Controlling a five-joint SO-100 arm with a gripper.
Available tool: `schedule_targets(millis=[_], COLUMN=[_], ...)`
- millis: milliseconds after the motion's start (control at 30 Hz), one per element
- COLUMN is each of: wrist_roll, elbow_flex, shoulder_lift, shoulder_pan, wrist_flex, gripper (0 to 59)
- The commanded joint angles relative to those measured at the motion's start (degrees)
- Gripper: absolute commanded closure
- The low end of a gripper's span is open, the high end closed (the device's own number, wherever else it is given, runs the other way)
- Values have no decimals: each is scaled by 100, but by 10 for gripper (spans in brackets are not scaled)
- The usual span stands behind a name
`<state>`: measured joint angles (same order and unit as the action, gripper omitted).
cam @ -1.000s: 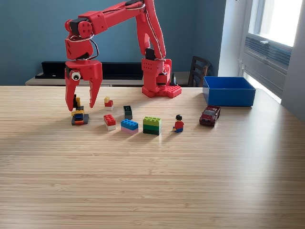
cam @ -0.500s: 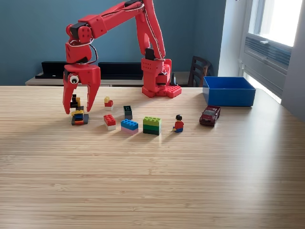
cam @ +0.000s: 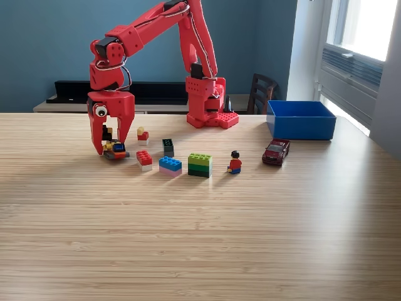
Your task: Grasp a lego block and put it in the bin.
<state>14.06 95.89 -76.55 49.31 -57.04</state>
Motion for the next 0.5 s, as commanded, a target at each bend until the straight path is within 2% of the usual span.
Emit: schedule_targets(millis=[33, 267, 500], wrist_roll=[18, -35, -70], elbow_flex=[-185, -492, -1679], shoulder_lift=[-185, -193, -202], shoulder_pan=[53, 123, 255], wrist_flex=[44, -18, -729], gripper=[585, 585, 585])
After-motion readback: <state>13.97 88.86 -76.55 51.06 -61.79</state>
